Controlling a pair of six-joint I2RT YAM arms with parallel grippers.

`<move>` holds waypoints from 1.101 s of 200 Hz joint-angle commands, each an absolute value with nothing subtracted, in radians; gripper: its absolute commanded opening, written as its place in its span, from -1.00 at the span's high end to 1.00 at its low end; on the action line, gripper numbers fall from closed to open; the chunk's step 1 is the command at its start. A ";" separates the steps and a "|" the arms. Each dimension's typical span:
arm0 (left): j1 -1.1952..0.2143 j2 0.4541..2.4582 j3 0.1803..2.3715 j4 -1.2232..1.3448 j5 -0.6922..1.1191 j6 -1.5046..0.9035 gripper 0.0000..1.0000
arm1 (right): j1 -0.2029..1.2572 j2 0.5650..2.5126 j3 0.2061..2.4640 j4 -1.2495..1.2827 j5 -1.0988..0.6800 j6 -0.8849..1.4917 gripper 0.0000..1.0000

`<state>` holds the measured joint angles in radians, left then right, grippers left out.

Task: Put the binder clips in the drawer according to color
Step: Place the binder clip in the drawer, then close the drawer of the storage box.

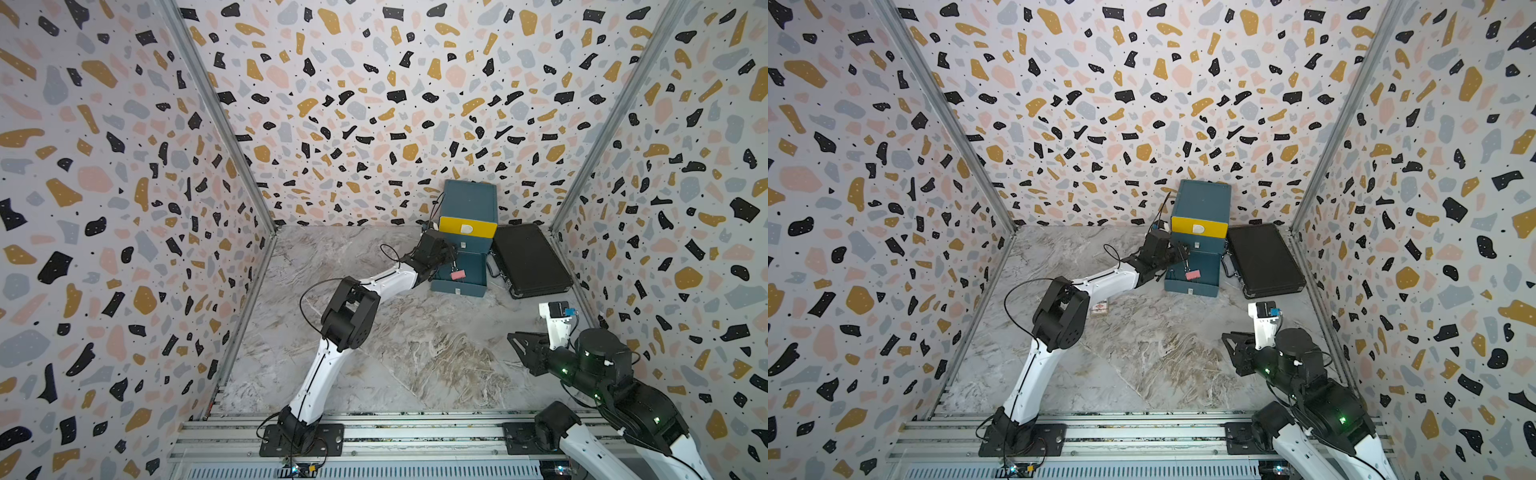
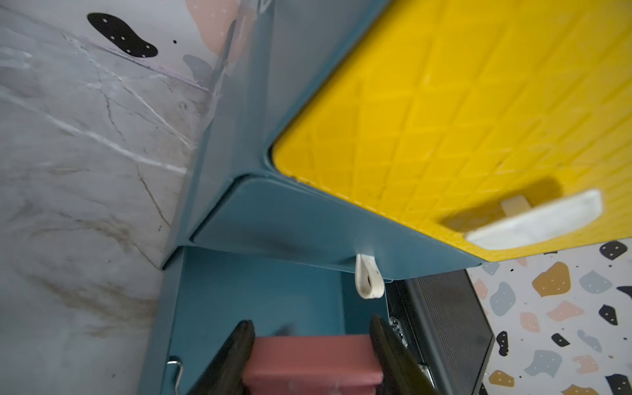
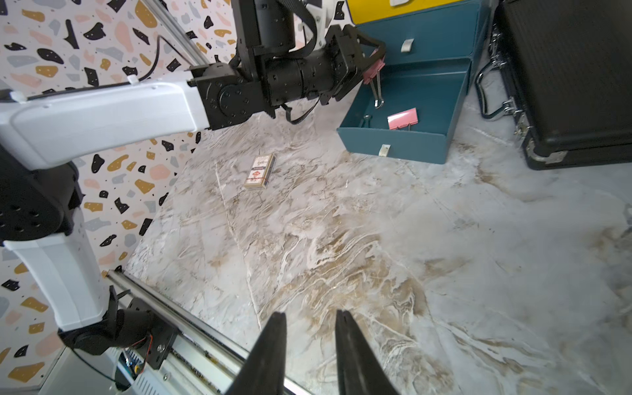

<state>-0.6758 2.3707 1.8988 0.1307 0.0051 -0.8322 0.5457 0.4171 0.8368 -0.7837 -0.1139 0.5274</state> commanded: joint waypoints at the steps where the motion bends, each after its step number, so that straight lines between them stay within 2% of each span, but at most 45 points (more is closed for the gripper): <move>1: -0.672 2.369 1.903 0.172 -0.011 -0.907 0.61 | 0.549 0.463 0.871 -0.718 -0.068 0.496 0.42; 26: -0.672 2.397 1.951 0.158 0.039 -0.926 0.26 | 0.550 0.478 0.878 -0.706 -0.072 0.495 0.42; 43: -0.671 2.410 1.993 0.116 0.077 -0.934 -0.19 | 0.550 0.480 0.876 -0.706 -0.078 0.505 0.41; 56: -0.672 2.392 1.973 0.130 0.091 -0.949 -0.45 | 0.549 0.486 0.870 -0.707 -0.079 0.513 0.38; 72: -0.672 2.349 1.922 0.152 0.097 -0.957 -0.53 | 0.550 0.515 0.870 -0.707 -0.081 0.524 0.27; 90: -0.672 2.292 1.855 0.182 0.102 -0.963 -0.62 | 0.549 0.591 0.881 -0.704 -0.096 0.539 -0.06; 103: -0.666 2.263 1.832 0.196 0.141 -0.970 -0.60 | 0.540 0.664 0.899 -0.695 -0.147 0.553 -0.14; 117: -0.657 2.204 1.770 0.219 0.153 -0.976 -0.49 | 0.520 0.737 0.914 -0.676 -0.204 0.595 -0.13; 157: -0.613 1.987 1.581 0.182 0.213 -0.954 -0.27 | 0.398 0.805 0.783 -0.400 -0.347 0.809 0.16; 195: -0.528 1.725 1.375 -0.024 0.342 -0.869 -0.25 | 0.382 0.914 0.591 -0.014 -0.314 1.026 0.33; 220: -0.473 1.537 1.249 -0.234 0.417 -0.732 -0.26 | 0.382 0.992 0.551 0.072 -0.214 1.053 0.37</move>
